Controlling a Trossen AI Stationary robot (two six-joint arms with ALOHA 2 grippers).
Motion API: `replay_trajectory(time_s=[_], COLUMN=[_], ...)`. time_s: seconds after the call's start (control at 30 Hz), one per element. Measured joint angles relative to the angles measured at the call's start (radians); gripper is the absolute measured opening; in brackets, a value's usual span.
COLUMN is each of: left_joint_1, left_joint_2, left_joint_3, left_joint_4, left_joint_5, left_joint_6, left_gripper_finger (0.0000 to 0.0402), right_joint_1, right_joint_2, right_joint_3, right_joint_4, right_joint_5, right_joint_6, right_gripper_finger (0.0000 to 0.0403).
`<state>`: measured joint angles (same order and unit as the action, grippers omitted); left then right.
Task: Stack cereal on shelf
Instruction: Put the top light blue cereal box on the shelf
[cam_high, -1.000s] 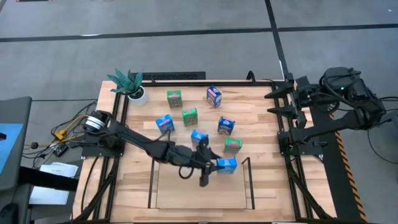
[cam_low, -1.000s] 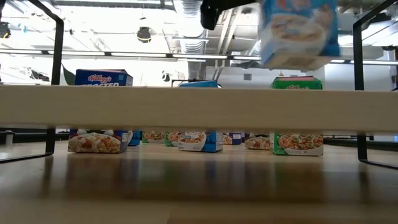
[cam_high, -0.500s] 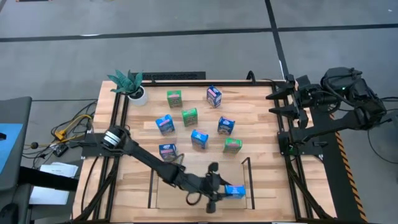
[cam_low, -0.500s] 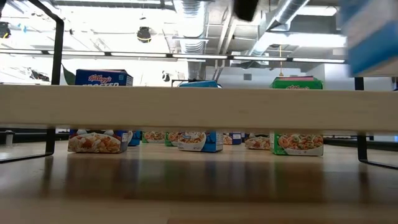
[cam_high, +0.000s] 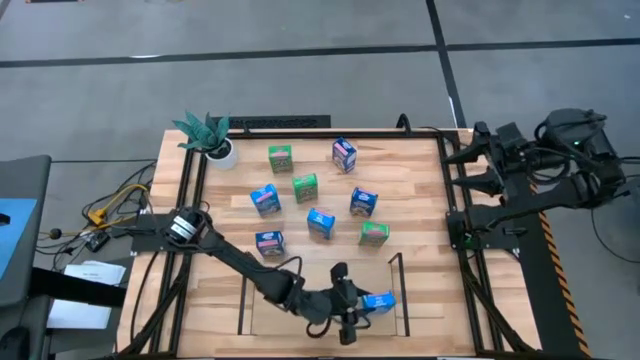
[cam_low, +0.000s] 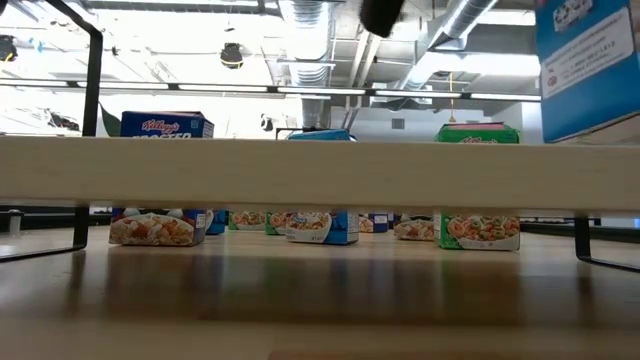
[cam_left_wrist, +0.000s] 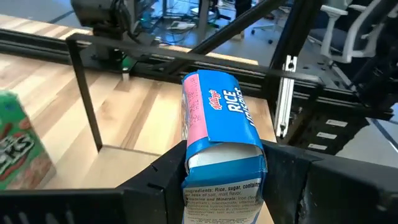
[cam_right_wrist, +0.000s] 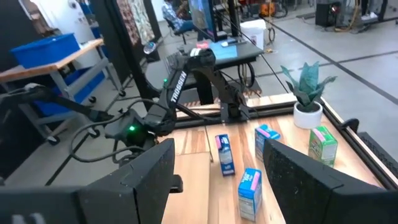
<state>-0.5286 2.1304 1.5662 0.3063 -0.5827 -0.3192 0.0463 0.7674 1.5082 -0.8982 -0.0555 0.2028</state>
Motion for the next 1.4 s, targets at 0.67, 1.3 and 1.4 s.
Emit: replay_trajectory(time_s=[0.67, 1.3, 1.4], left_joint_1=[0.011, 0.015, 0.016], left_joint_2=[0.050, 0.050, 0.050], left_joint_3=[-0.003, -0.003, -0.003], left_joint_4=[0.099, 0.105, 0.104], left_joint_5=[0.177, 0.159, 0.168], left_joint_6=[0.042, 0.125, 0.115], left_gripper_finger=[0.0149, 0.0199, 0.0214], right_joint_1=[-0.003, -0.003, -0.003], right_joint_2=[-0.009, -0.010, -0.010], right_joint_3=[0.000, 0.000, 0.000], right_joint_4=[0.002, 0.001, 0.001], right_joint_5=[0.019, 0.030, 0.030], right_joint_6=[0.002, 0.010, 0.010], right_gripper_finger=[0.0270, 0.0270, 0.0270])
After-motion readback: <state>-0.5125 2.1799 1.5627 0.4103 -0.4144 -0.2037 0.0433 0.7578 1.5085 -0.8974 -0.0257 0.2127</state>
